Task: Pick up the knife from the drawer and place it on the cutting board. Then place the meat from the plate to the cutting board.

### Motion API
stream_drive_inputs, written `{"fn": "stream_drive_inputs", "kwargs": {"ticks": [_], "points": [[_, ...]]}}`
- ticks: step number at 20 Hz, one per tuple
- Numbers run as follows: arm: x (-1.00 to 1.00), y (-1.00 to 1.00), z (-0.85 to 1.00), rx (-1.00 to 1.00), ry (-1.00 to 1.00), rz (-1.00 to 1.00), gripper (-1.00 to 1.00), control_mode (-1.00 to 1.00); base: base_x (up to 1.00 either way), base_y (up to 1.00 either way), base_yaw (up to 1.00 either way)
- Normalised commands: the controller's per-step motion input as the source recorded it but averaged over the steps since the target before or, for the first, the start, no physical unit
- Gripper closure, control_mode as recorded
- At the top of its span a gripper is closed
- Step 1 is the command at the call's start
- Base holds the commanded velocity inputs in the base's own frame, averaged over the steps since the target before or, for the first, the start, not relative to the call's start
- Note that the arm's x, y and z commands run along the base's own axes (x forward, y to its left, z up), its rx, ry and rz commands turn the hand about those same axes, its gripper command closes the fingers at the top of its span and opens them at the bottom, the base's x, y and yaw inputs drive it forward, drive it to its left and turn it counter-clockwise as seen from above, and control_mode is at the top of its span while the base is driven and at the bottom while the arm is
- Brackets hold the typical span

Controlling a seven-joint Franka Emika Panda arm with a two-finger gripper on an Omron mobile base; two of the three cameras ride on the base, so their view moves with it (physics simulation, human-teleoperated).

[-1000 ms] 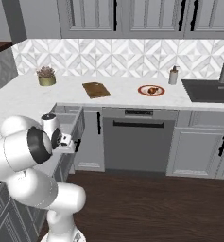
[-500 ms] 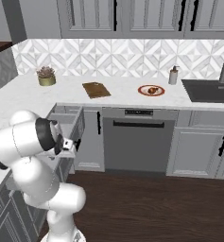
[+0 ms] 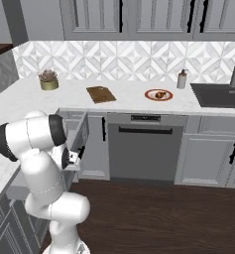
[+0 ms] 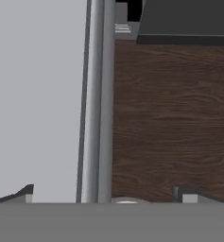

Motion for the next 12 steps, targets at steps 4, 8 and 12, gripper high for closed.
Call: {"fn": "stream_drive_inputs", "kwargs": {"ticks": [4,8,12], "points": [[0.06,0.00,-0.19,-0.01,0.00,0.01,-1.00,-1.00,0.00,0.00,0.00],[0.01,-0.01,-0.29,-0.06,0.00,0.02,-1.00,-1.00,0.00,0.00,0.00],[-0.04,-0.63,-0.24,-0.06,0.00,0.00,-1.00,-1.00,0.00,0.00,0.00]]}}
